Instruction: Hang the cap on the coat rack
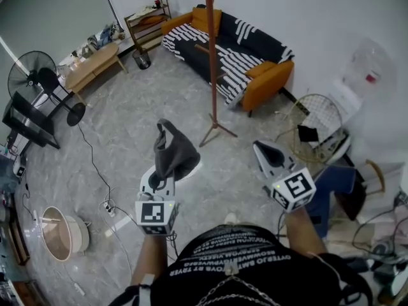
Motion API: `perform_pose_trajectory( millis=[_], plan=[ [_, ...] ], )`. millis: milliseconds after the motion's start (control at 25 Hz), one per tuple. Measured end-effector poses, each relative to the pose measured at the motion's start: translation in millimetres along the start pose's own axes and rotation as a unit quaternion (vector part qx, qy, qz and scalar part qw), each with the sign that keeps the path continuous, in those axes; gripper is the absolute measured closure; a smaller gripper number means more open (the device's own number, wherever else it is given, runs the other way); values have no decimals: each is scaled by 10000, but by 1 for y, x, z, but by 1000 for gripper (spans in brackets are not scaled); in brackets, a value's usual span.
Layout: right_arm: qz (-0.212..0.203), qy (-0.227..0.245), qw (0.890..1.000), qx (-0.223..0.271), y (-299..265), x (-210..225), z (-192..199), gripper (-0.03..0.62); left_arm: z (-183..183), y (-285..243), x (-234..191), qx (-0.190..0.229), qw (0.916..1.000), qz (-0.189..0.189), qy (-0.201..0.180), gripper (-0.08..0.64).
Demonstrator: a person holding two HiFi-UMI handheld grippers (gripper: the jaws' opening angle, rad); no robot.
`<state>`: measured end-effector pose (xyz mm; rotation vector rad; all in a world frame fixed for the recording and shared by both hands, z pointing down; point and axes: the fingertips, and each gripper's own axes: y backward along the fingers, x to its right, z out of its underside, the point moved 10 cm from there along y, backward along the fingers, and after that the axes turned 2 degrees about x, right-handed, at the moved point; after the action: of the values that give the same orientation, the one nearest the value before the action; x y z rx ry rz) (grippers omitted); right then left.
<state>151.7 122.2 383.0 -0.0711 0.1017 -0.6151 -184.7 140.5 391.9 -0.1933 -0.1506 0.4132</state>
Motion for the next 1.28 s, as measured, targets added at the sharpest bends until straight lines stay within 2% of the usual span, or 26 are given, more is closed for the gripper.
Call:
perform_pose_trajectory(
  millis=[200,520,720,1080,1280],
  plan=[
    [15,-41,10000,-42,-5,40,5,588,-9,-35,13,-116,9999,91,-18,538],
    [65,-129,9998,-111,-2,87,26,588,-20,-73,34,-44,9999,-115,-46,538],
    [-5,-262,9995,-173,-5,87,37,588,-19,-74,31,-302,9993,-150,-148,538],
    [-11,-206,9996,-186,-32,85,36,588,3,-85,14,-332,9994,-94,66,538],
    [43,-139,9997,-176,-53,85,28,588,-4,-106,-7,-281,9995,95,83,538]
  ],
)
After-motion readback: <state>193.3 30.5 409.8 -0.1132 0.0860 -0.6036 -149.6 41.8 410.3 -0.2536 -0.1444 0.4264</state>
